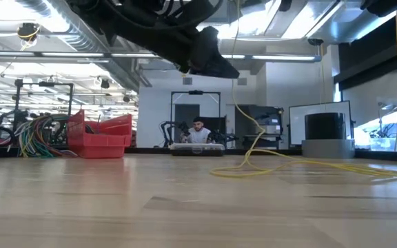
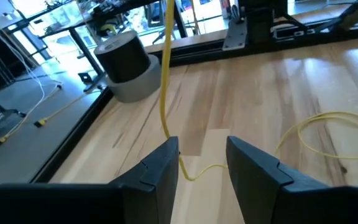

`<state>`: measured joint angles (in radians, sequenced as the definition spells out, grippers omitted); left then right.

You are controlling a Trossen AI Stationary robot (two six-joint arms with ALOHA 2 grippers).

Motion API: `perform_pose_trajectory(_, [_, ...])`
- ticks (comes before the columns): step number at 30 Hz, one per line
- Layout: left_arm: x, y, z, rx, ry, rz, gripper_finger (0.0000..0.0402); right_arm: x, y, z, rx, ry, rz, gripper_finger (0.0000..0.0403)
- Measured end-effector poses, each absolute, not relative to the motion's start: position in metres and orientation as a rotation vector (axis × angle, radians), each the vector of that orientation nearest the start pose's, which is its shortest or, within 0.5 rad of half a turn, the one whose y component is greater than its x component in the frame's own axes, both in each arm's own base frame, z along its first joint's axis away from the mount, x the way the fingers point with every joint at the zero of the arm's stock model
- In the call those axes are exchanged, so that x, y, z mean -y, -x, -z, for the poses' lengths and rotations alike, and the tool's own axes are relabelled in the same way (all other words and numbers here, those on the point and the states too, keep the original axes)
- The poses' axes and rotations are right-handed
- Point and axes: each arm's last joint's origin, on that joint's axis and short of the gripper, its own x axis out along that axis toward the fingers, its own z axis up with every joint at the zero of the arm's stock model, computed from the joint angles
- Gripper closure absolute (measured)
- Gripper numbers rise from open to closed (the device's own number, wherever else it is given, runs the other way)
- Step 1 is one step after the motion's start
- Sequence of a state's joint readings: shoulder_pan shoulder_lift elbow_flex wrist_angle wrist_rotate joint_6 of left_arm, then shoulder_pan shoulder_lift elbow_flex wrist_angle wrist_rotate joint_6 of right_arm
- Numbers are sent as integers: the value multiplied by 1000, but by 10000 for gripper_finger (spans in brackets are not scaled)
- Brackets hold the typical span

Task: Coil cords
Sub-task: Coil the yellow wire on the spool

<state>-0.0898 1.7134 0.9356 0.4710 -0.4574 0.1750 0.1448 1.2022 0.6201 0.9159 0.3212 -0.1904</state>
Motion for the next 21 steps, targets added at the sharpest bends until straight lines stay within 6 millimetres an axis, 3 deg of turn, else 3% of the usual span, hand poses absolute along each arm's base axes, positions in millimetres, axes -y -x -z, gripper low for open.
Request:
perform_pose_trajectory(8, [14, -365, -207, -383, -250, -354, 273, -27, -251, -296, 307, 111, 205, 397])
perform_pose_trajectory(18, [11, -367, -211, -329, -176, -283, 273, -27, -251, -296, 307, 112, 205, 397])
perform_pose_trajectory(21, [12, -367, -210, -338, -194, -277, 292, -27, -251, -296, 308, 112, 205, 397])
